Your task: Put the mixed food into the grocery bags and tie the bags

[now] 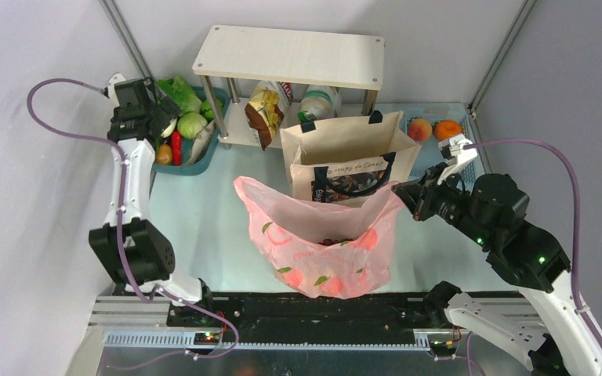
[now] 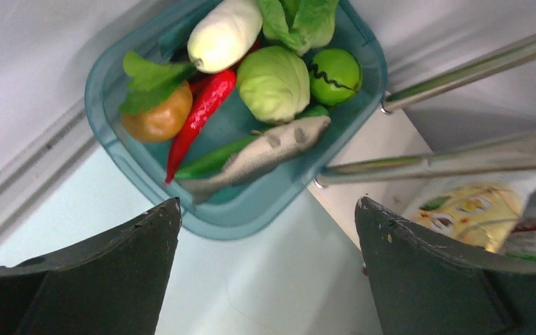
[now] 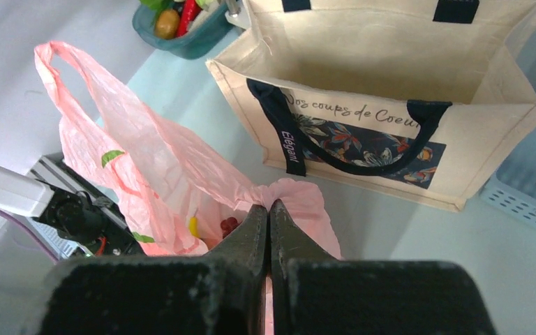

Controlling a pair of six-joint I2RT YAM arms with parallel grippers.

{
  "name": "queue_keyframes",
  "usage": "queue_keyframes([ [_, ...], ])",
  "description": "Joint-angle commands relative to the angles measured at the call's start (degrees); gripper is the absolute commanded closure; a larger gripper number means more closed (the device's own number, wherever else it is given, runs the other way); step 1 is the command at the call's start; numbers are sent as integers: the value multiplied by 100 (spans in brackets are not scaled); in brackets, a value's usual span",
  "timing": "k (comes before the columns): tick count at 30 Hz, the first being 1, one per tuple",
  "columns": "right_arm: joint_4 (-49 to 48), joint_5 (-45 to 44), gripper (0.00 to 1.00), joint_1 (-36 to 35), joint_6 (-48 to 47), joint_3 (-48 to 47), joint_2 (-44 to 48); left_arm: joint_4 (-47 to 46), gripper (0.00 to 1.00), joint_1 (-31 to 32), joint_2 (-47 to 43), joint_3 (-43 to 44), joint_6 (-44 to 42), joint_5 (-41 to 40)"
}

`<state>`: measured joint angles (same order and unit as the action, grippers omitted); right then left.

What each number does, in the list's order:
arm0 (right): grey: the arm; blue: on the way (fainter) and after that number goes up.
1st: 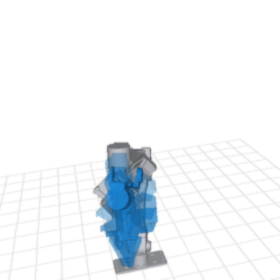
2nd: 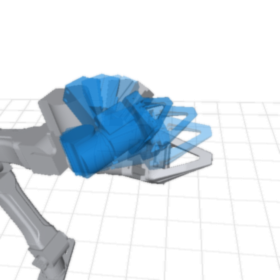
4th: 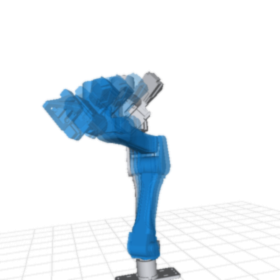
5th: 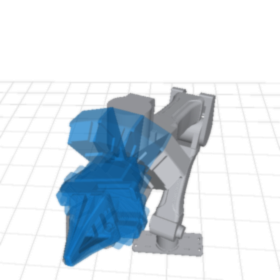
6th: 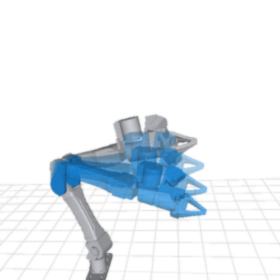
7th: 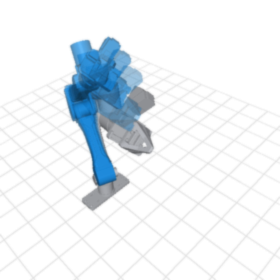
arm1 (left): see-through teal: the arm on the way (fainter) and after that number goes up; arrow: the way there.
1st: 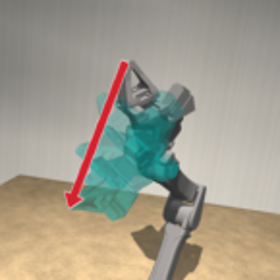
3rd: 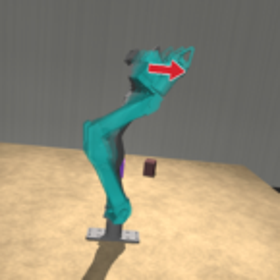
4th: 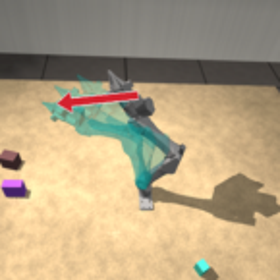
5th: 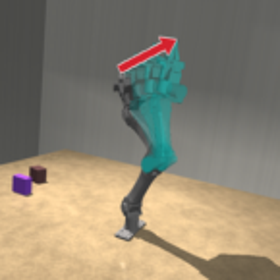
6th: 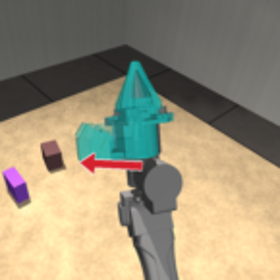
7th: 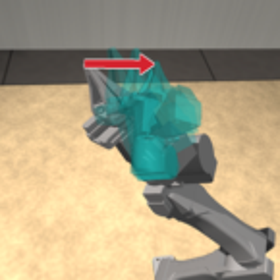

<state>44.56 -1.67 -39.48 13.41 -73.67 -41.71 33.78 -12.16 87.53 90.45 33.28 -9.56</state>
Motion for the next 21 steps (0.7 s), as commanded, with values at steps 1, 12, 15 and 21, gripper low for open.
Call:
queue_keyframes([
  [1,-364,-92,100,100,-300,171,-130,-1163,2,-31,330,55,-960,-644],
  [12,-543,488,100,726,-335,313,-423,-1276,2,-350,2705,1668,-2126,-307],
  [15,-586,725,100,961,-345,371,-448,-1277,1,-353,3318,2106,-2365,-163],
  [21,-681,1180,100,1360,-356,432,-570,-1271,1,-569,4270,3119,-2362,248],
])
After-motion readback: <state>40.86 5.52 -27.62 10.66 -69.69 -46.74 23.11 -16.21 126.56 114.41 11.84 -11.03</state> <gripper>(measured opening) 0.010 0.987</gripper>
